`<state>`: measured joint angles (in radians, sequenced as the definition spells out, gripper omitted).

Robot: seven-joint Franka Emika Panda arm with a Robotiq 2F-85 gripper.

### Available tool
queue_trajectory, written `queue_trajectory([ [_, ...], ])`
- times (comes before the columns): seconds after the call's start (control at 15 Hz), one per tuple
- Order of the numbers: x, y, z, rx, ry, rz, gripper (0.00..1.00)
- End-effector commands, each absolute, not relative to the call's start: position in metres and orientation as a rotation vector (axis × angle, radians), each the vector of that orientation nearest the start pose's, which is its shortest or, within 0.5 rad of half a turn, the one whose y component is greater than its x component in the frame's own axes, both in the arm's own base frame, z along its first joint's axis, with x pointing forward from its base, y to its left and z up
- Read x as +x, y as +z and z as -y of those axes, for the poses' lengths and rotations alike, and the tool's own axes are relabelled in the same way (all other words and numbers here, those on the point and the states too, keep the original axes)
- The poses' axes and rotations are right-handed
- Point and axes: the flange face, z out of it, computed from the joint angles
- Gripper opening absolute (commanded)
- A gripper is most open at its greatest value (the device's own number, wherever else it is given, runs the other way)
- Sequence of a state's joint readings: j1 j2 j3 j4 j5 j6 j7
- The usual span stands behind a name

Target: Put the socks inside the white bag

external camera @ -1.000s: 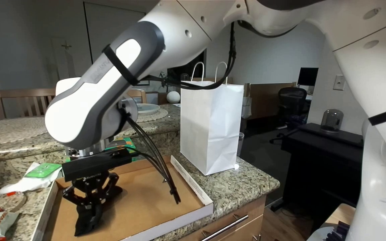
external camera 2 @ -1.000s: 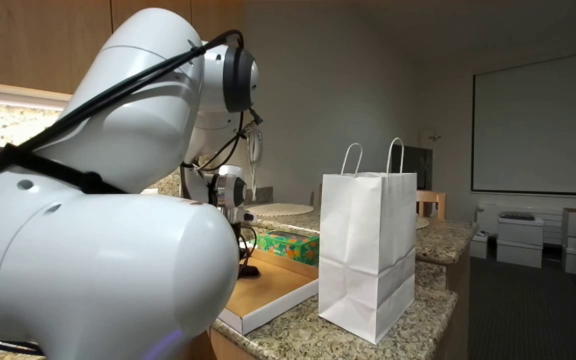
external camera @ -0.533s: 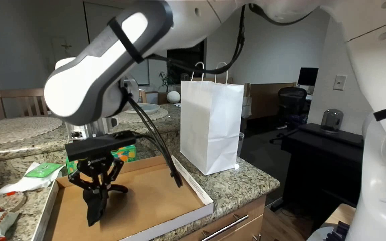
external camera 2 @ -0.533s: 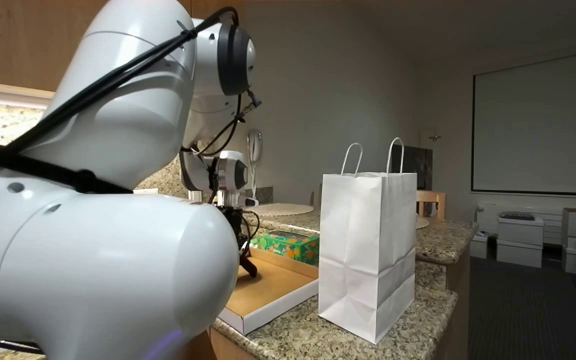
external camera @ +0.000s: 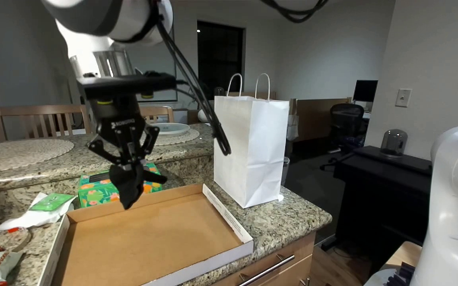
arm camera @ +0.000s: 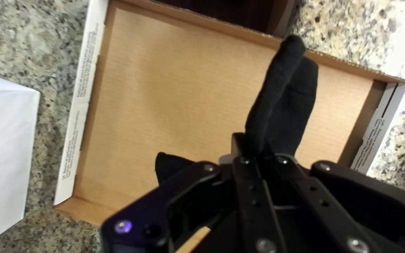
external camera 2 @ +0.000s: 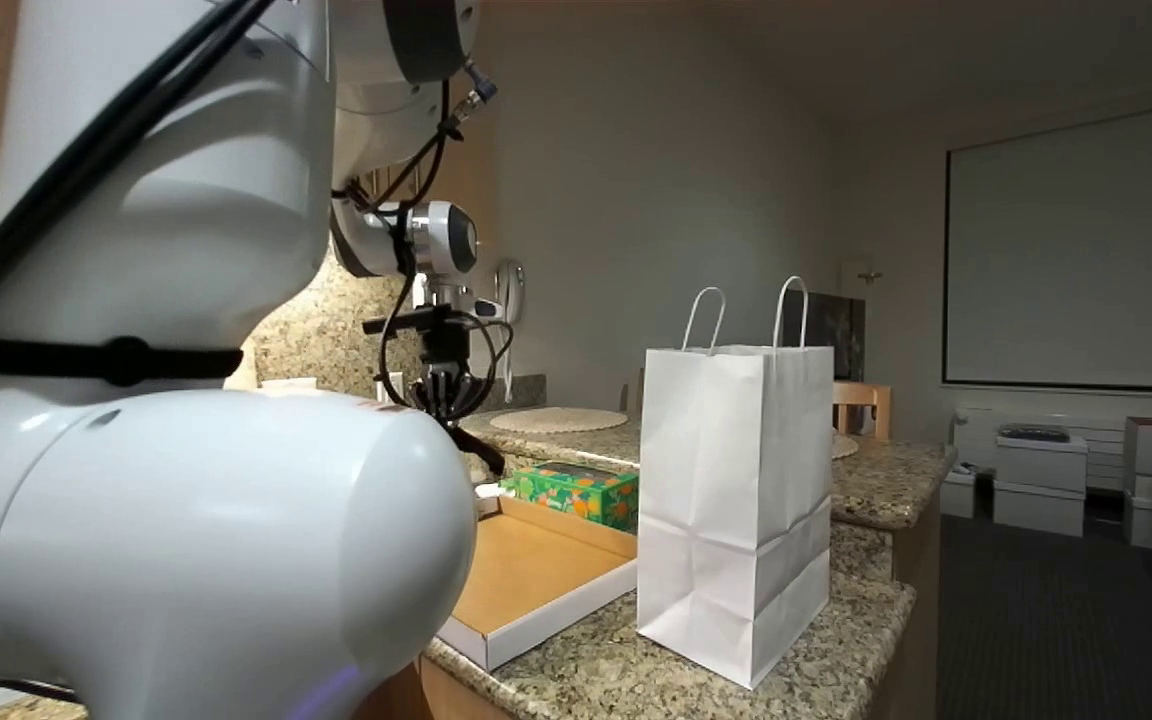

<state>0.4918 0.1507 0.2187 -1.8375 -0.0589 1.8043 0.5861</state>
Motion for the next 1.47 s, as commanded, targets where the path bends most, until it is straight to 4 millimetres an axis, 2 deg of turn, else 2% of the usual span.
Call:
queue_trajectory([
  [0.0, 0.420, 0.490, -0.342, -3.294, 0.231, 0.398, 0.07],
  [0.2, 0.408, 0.544, -0.312, -3.296, 0.262, 0.592, 0.06],
  [0.4, 0.411, 0.603, -0.270, -3.276, 0.274, 0.770, 0.06],
  [0.67, 0.431, 0.682, -0.190, -3.247, 0.214, 0.878, 0.06],
  [0.8, 0.442, 0.720, -0.145, -3.232, 0.115, 0.870, 0.06],
  [0.93, 0.452, 0.749, -0.101, -3.205, 0.008, 0.822, 0.06],
  [1.07, 0.463, 0.760, -0.060, -3.181, -0.037, 0.761, 0.06],
  [1.13, 0.471, 0.757, -0.044, -3.173, -0.027, 0.747, 0.06],
  [1.33, 0.492, 0.734, -0.012, -3.121, 0.044, 0.708, 0.06],
  [1.4, 0.500, 0.722, -0.007, -3.108, 0.085, 0.701, 0.06],
])
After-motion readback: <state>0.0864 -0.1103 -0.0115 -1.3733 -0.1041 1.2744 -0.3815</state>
